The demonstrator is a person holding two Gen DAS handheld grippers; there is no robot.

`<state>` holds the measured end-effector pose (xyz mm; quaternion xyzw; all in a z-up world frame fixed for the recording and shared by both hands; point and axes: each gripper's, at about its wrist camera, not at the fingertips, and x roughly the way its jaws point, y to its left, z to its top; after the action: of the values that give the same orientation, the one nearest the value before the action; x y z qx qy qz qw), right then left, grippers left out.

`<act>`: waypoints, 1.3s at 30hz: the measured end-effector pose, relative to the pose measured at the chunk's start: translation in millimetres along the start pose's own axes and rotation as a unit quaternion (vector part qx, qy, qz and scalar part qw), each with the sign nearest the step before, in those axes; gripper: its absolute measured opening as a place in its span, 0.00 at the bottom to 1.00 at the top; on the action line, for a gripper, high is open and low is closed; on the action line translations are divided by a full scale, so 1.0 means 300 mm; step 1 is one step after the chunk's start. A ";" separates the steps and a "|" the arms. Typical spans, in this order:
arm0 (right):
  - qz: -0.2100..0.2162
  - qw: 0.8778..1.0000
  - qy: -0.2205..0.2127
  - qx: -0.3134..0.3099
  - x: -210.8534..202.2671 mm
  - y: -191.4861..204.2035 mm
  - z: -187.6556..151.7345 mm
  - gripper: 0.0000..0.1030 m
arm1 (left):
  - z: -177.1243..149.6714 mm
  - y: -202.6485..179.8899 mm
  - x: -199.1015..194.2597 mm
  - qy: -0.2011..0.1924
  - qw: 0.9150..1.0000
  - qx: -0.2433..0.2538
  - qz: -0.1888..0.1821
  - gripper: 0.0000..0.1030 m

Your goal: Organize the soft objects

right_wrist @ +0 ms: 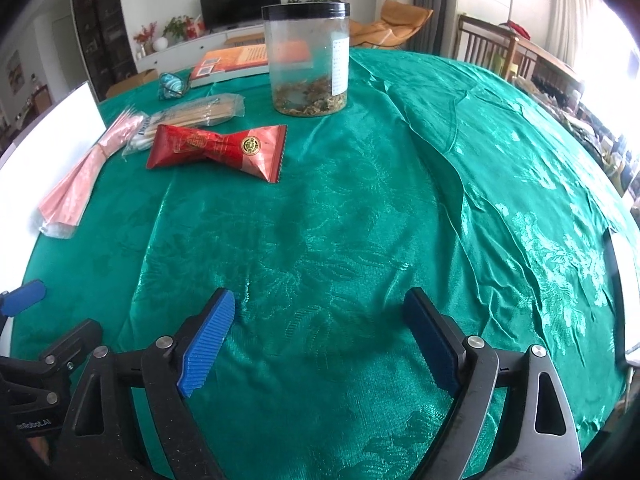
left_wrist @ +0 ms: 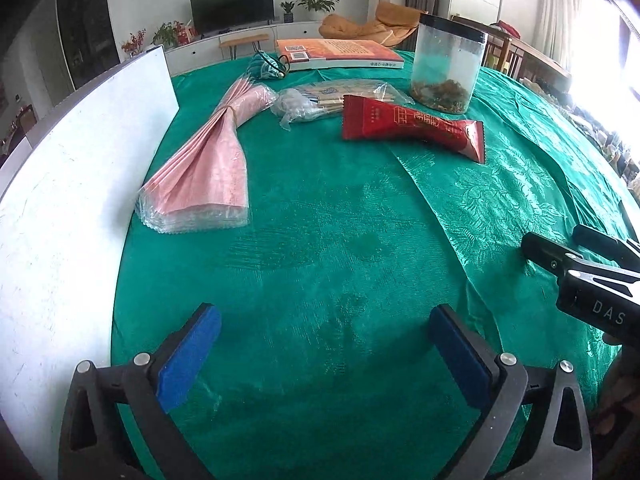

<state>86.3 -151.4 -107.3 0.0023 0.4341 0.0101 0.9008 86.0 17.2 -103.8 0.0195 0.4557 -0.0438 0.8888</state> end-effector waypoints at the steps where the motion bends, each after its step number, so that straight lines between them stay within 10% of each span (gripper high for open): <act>1: 0.000 1.000 0.000 0.000 0.000 0.000 0.000 0.86 | 0.000 0.000 0.000 0.000 1.000 0.000 0.000 1.00; 39: 0.000 1.000 0.000 0.000 -0.002 0.000 0.003 0.87 | 0.014 0.022 0.005 0.022 0.999 0.022 -0.013 1.00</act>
<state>86.6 -151.3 -106.2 0.0022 0.4344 0.0100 0.9006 90.7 23.2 -102.5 0.0344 0.4742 -0.0649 0.8773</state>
